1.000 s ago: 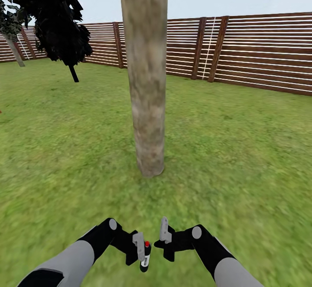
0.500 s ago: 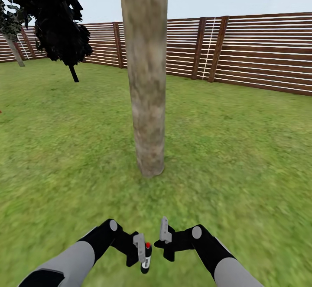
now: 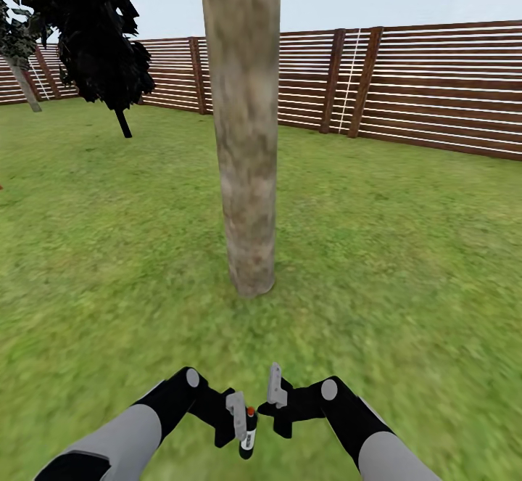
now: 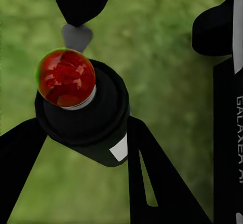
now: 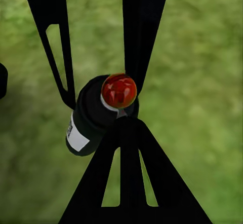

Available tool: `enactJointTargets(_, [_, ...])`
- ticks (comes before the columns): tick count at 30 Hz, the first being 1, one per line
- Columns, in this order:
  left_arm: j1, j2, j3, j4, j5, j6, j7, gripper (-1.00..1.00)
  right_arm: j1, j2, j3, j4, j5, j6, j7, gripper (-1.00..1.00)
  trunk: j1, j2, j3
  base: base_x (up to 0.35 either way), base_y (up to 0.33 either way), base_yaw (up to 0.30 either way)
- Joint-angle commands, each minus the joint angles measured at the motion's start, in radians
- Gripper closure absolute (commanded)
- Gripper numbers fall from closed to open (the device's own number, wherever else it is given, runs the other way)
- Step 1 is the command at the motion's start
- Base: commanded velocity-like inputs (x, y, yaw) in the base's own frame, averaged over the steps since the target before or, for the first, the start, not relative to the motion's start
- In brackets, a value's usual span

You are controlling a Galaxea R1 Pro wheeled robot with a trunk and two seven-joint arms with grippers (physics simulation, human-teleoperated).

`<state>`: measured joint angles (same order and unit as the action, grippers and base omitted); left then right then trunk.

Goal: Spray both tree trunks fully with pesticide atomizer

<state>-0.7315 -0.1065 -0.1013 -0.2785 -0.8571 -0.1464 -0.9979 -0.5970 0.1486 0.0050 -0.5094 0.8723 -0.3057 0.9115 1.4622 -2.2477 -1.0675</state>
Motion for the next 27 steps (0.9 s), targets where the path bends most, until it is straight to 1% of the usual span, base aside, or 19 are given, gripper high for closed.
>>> enactJointTargets(1, [0.0,-0.003,0.003,-0.001,-0.01,-0.011,-0.001,1.0,0.0,0.0,0.0,-0.001,0.007,-0.004,0.001,1.0,0.0,0.0,-0.001,0.0,0.0,0.0])
enactJointTargets(4, [0.0,-0.008,0.004,0.001,-0.01,-0.011,-0.001,1.0,0.0,0.0,0.0,-0.001,0.007,-0.004,0.001,1.0,0.0,0.0,-0.001,0.0,0.0,0.0])
enactJointTargets(11, [0.0,-0.009,0.006,0.001,-0.01,-0.011,-0.001,1.0,0.0,0.0,0.0,-0.001,0.007,-0.004,0.001,1.0,0.0,0.0,-0.001,0.0,0.0,0.0])
enactJointTargets(15, [0.0,-0.004,0.008,-0.002,-0.01,-0.011,0.0,1.0,0.0,0.0,0.0,-0.001,0.007,-0.004,0.001,1.0,0.0,0.0,-0.001,0.0,0.0,0.0])
enactJointTargets(19, [0.0,0.009,0.007,0.002,-0.012,-0.014,0.014,1.0,0.0,0.0,0.0,0.0,0.007,-0.004,0.001,1.0,0.0,0.0,-0.001,0.0,0.0,0.0])
enactJointTargets(20, [0.0,0.018,0.007,0.002,-0.012,-0.016,0.015,1.0,0.0,0.0,0.0,0.0,0.007,-0.004,0.001,1.0,0.0,0.0,-0.001,0.0,0.0,0.0])
enactJointTargets(21, [0.0,0.039,0.007,0.002,-0.01,-0.018,0.016,1.0,0.0,0.0,0.0,0.0,0.007,-0.004,0.001,1.0,0.0,0.0,-0.001,0.0,0.0,0.0])
enactJointTargets(24, [0.002,0.086,0.008,0.003,-0.009,-0.032,0.016,1.0,0.0,-0.001,0.0,0.001,0.007,-0.004,0.001,1.0,0.0,0.0,-0.001,0.0,0.0,0.0])
enactJointTargets(25, [0.002,0.095,0.008,0.004,-0.009,-0.04,0.016,1.0,0.0,-0.001,0.0,0.001,0.007,-0.004,0.001,1.0,0.0,0.0,-0.001,0.0,0.0,0.0])
enactJointTargets(27, [0.003,0.123,0.008,0.004,-0.009,-0.055,0.016,1.0,0.0,-0.001,0.0,0.003,0.007,-0.004,0.001,1.0,0.0,0.0,-0.001,0.0,0.0,0.0])
